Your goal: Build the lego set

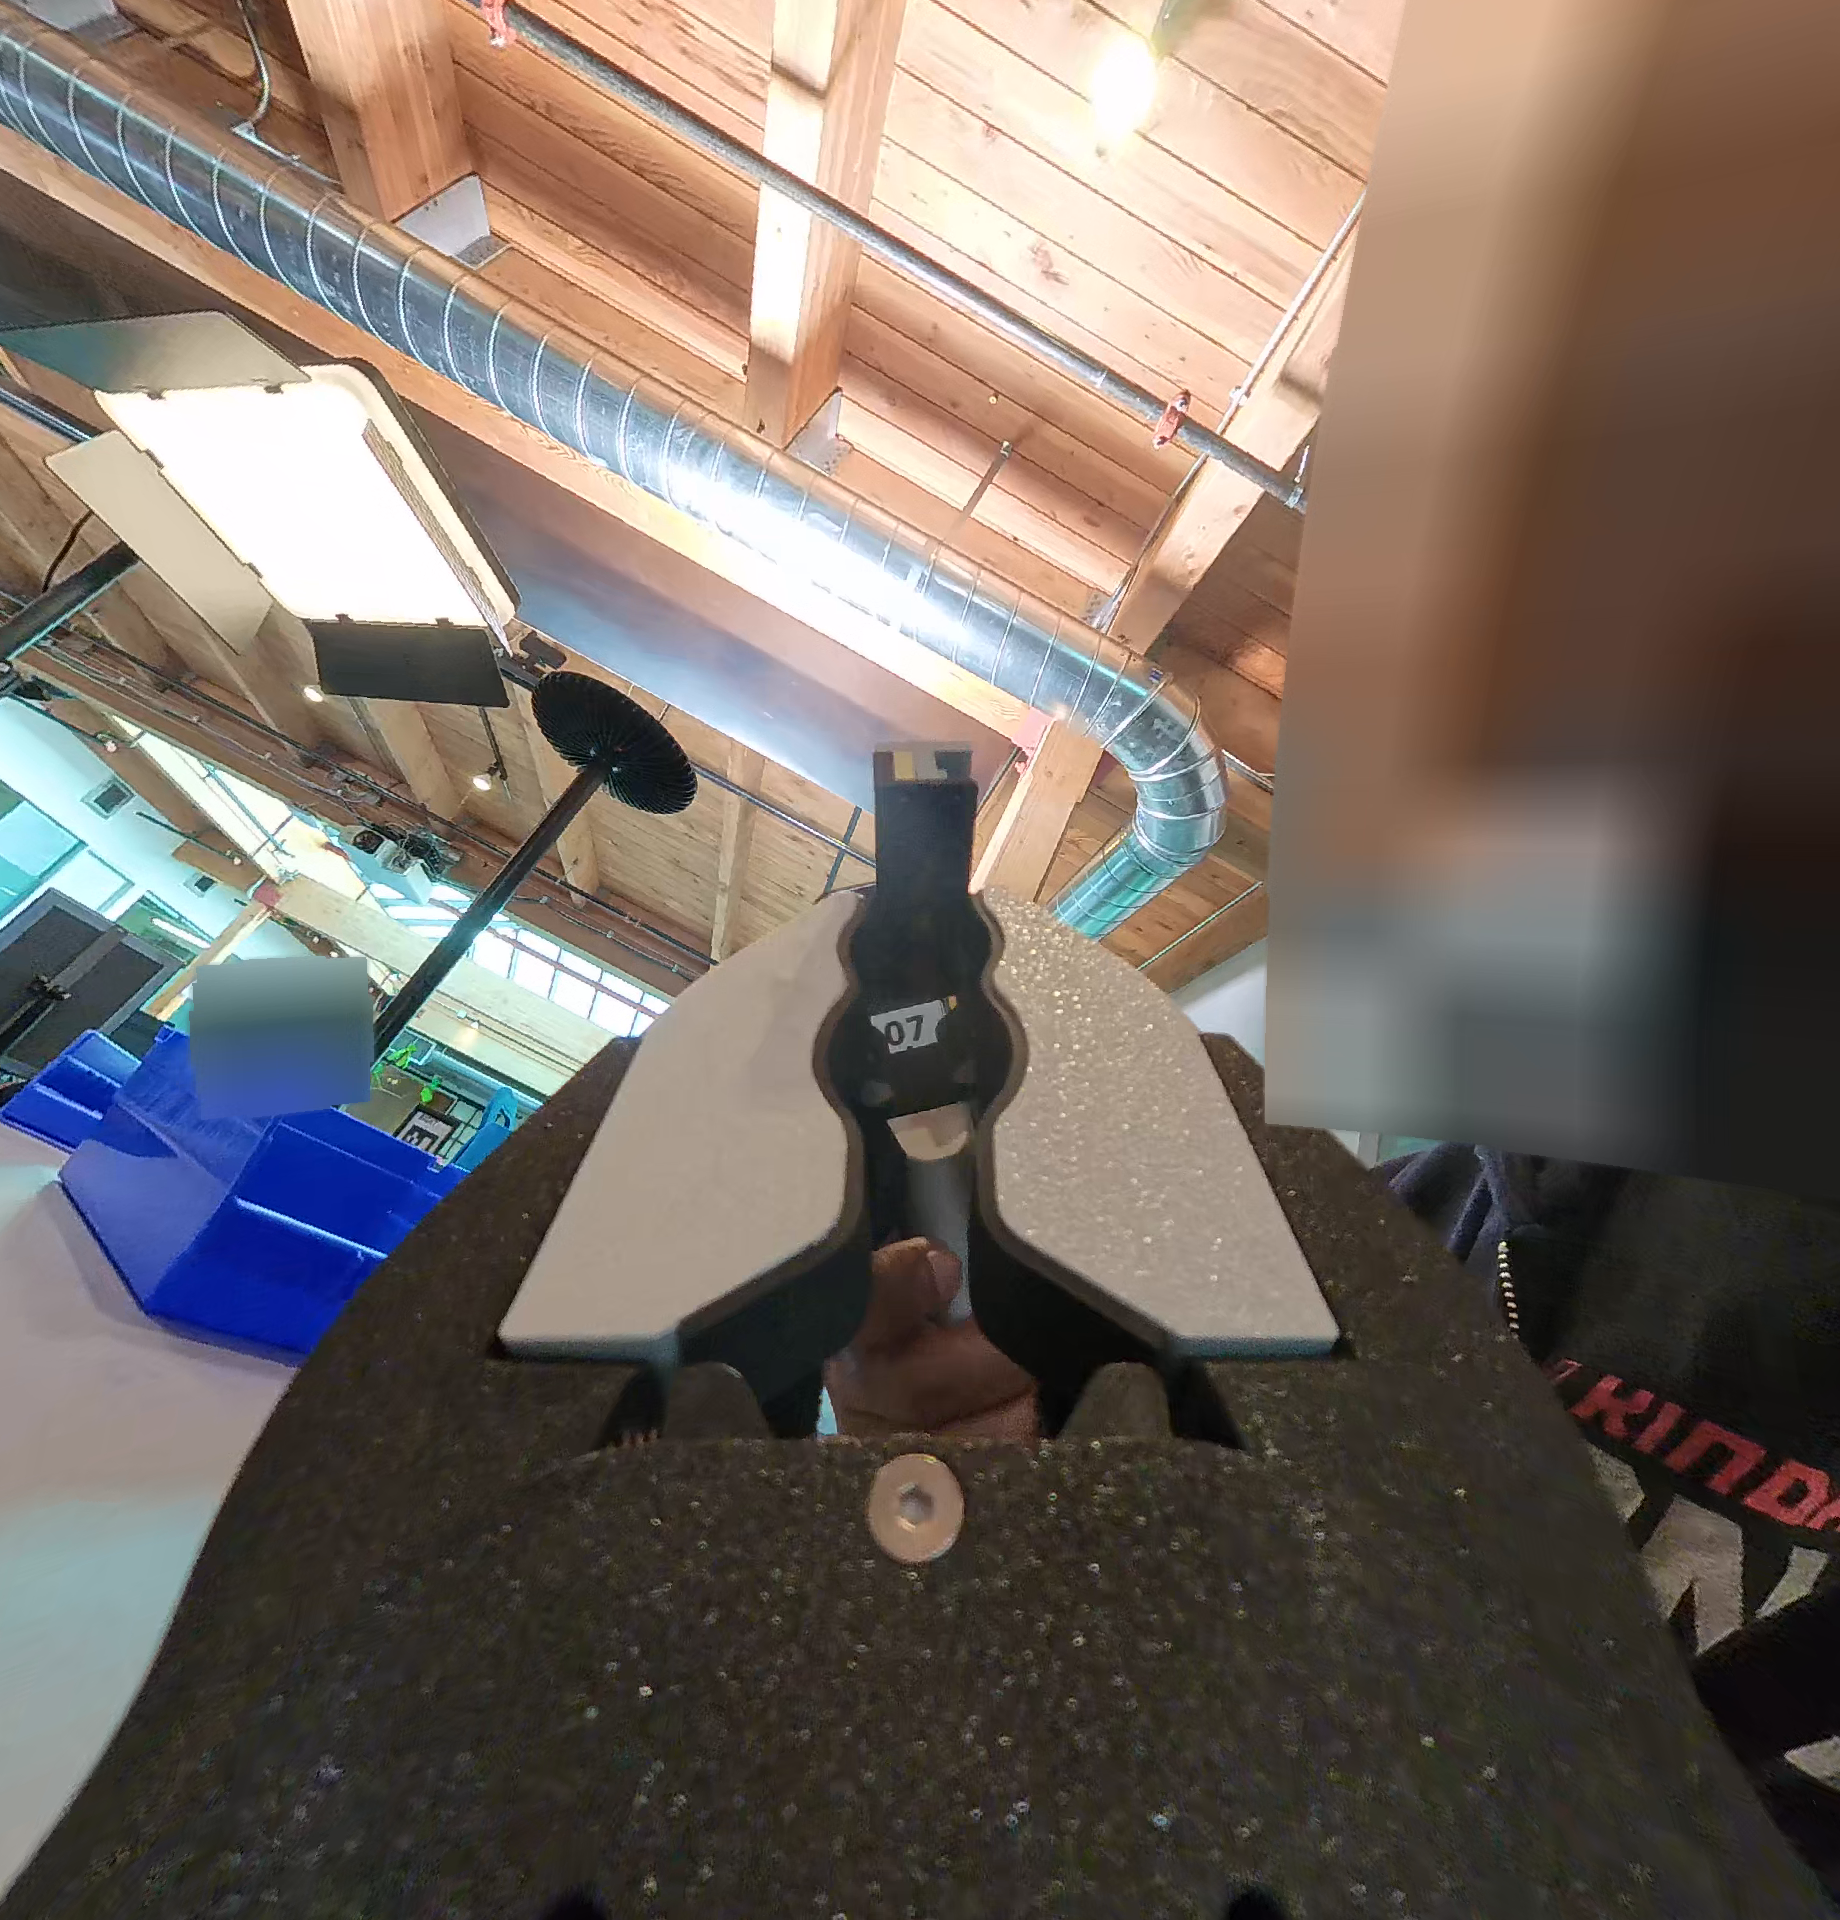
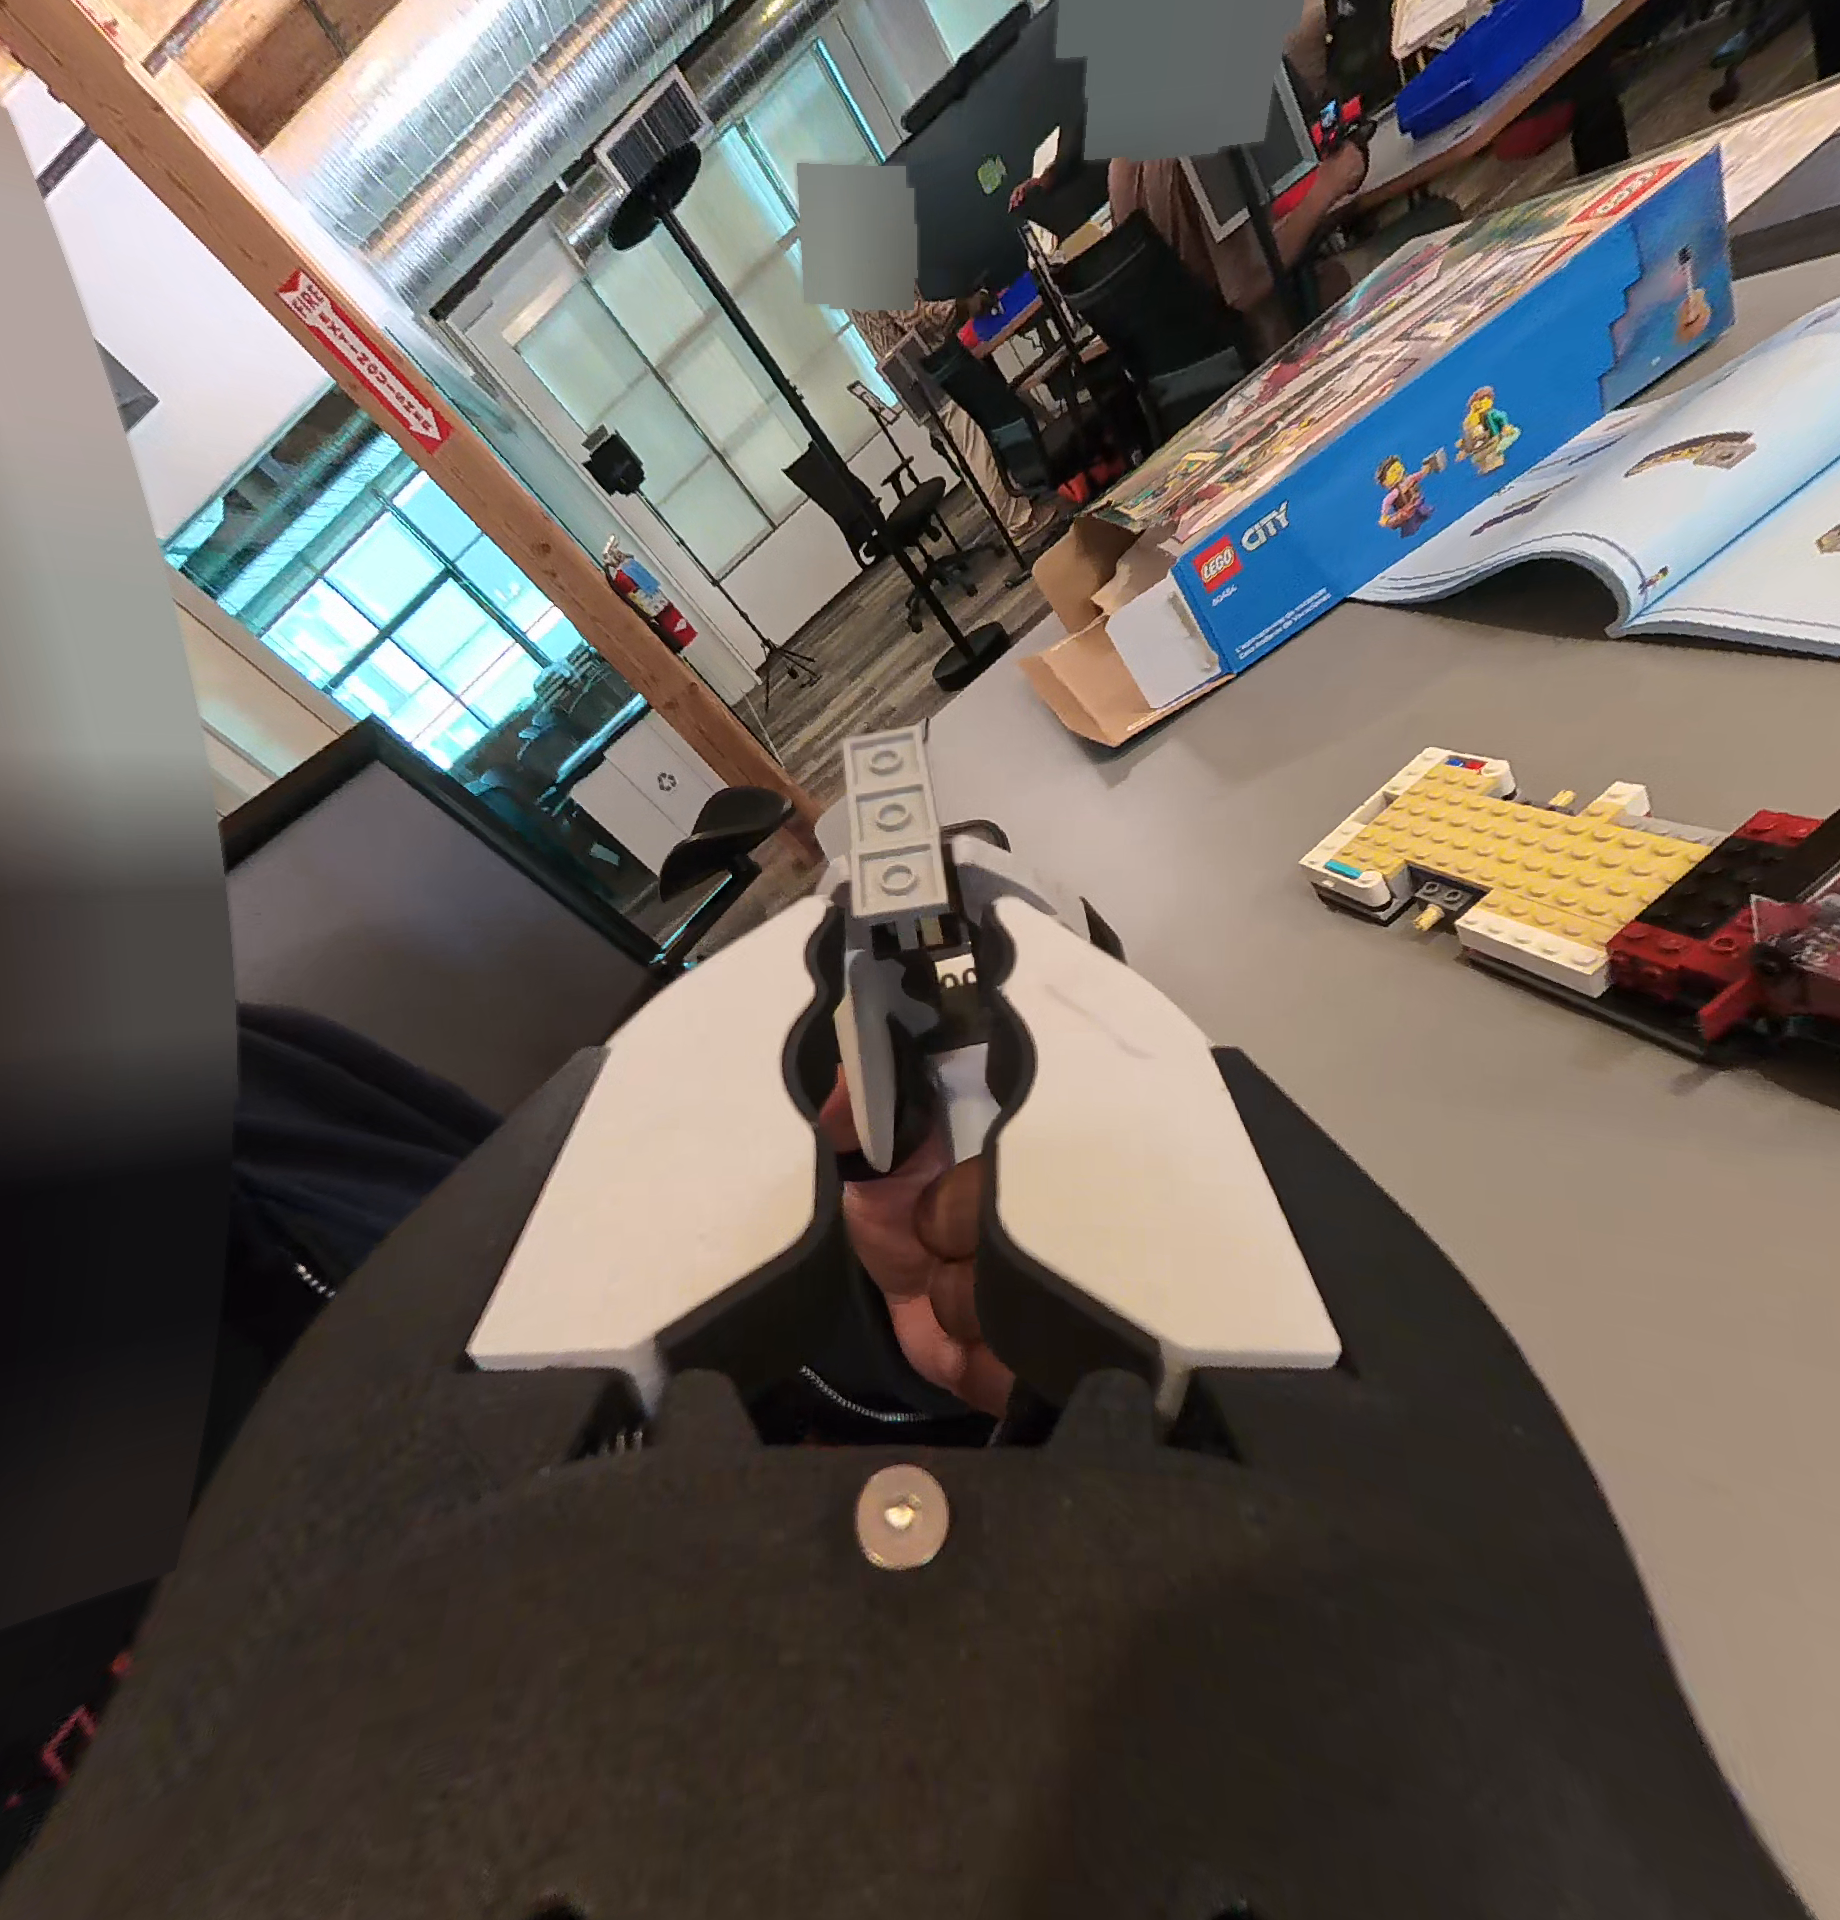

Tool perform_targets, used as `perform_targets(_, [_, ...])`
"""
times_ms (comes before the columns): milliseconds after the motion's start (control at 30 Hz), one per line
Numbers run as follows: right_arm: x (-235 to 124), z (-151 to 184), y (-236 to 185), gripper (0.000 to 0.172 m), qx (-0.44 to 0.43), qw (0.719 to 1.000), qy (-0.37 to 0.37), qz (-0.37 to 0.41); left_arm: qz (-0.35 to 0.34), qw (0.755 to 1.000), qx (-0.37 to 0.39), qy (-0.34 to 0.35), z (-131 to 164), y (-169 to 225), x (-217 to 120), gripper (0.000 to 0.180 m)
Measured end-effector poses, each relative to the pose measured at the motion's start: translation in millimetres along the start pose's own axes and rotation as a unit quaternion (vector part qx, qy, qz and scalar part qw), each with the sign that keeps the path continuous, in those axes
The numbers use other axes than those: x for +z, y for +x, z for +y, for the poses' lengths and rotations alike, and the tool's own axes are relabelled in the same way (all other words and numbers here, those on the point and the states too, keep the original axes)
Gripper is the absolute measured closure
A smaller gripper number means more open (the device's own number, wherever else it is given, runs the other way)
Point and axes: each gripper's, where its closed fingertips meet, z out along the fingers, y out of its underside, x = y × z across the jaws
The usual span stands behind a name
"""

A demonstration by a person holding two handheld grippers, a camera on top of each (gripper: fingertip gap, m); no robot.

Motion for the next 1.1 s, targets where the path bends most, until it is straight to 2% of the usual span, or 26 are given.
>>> perform_targets(333, [-0.4,-2.4,-9.1,0.154,0.002,1.0,0.024,-0.017,0.031,0.999,0.008,-0.014,3.5,9.3,0.5,0.164])
perform_targets(767, [-6.9,-2.0,-10.5,0.155,0.009,0.999,0.031,-0.015,0.052,0.997,-0.023,-0.051,9.8,11.4,3.1,0.164])
perform_targets(1100, [-14.7,-6.5,-5.7,0.155,-0.014,0.999,0.048,0.02,0.028,0.994,0.011,-0.103,19.6,9.2,7.0,0.165])
